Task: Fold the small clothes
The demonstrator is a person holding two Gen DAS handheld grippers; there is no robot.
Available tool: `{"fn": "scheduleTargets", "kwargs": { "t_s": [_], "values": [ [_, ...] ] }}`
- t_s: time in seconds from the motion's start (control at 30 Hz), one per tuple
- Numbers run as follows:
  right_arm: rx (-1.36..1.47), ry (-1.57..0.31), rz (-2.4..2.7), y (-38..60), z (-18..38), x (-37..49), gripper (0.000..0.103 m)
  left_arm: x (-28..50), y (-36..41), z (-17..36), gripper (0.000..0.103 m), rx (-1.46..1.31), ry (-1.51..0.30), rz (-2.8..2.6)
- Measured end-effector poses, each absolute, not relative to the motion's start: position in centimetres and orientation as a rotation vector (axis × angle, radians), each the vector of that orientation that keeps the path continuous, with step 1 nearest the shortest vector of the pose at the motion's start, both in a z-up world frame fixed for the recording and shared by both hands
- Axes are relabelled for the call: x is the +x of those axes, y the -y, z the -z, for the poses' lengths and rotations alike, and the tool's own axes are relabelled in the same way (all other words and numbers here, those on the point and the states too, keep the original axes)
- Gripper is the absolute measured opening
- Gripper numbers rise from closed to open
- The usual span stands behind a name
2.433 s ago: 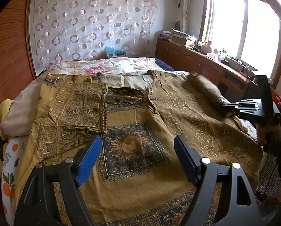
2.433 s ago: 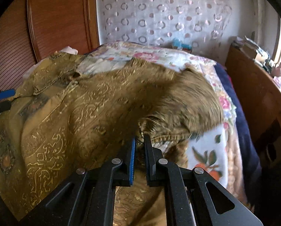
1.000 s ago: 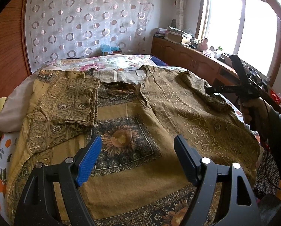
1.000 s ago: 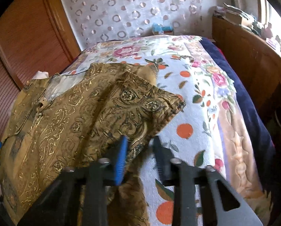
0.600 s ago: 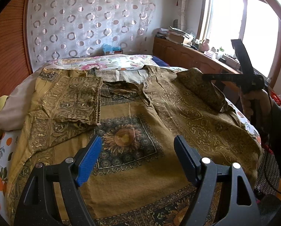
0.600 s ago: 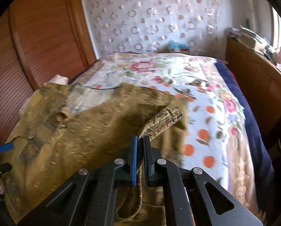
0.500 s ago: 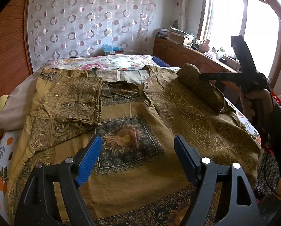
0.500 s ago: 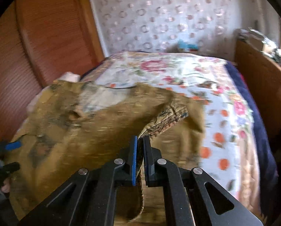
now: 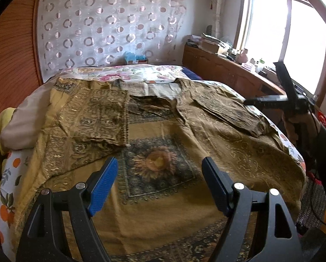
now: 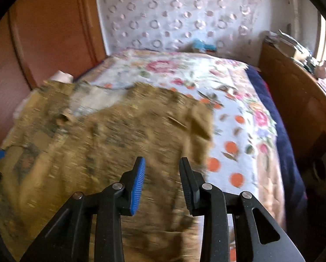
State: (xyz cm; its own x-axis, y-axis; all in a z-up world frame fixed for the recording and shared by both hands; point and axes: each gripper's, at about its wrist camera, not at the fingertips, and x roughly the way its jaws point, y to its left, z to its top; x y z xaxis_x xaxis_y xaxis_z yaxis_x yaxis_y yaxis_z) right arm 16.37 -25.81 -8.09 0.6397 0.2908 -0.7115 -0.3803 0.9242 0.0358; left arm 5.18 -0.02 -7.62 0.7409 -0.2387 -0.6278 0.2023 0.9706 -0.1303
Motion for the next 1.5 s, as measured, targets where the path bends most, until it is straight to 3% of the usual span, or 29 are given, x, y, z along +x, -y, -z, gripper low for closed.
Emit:
{"fn": "scheduleTargets", "kwargs": {
  "t_s": [0.43,0.47,0.57,0.63,1.03,1.07,1.2,1.23,1.5],
  "values": [
    [-0.182,-0.848,-0.345,26.4,11.0,17.2,0.033,6.5,-5.4,7.4,0.080,-0.100,-0.686,0.122],
    [-0.190,-0.846,-0.349,26.3,10.9,16.9,0.030,6.5,-5.7,7.5,0.080,-0.103,-0.685,0.115],
    [-0.210,-0.846,-0.376,26.3,10.7,16.4,0.009,6.5,-6.2,7.5,0.080,-0.108,-0.684,0.105],
    [-0.217,-0.843,-0.376,26.4,10.6,16.3,0.005,6.6,-6.3,7.4,0.080,-0.107,-0.682,0.102],
    [-0.137,-0.790,-0.295,29.0,9.4,16.2,0.004,8.4,-8.0,6.9,0.080,-0.090,-0.685,0.083],
    [-0.145,-0.788,-0.290,28.8,9.3,16.3,0.005,8.7,-8.3,6.9,0.080,-0.085,-0.686,0.082],
    [-0.169,-0.767,-0.262,27.5,8.6,17.6,0.044,10.2,-9.2,6.4,0.080,-0.059,-0.692,0.068],
    [-0.162,-0.761,-0.270,27.2,8.5,18.1,0.047,10.6,-9.4,6.3,0.080,-0.054,-0.694,0.063],
    [-0.157,-0.840,-0.325,24.1,9.6,24.4,0.047,13.8,-11.3,6.4,0.080,-0.047,-0.724,0.042]
  ]
}}
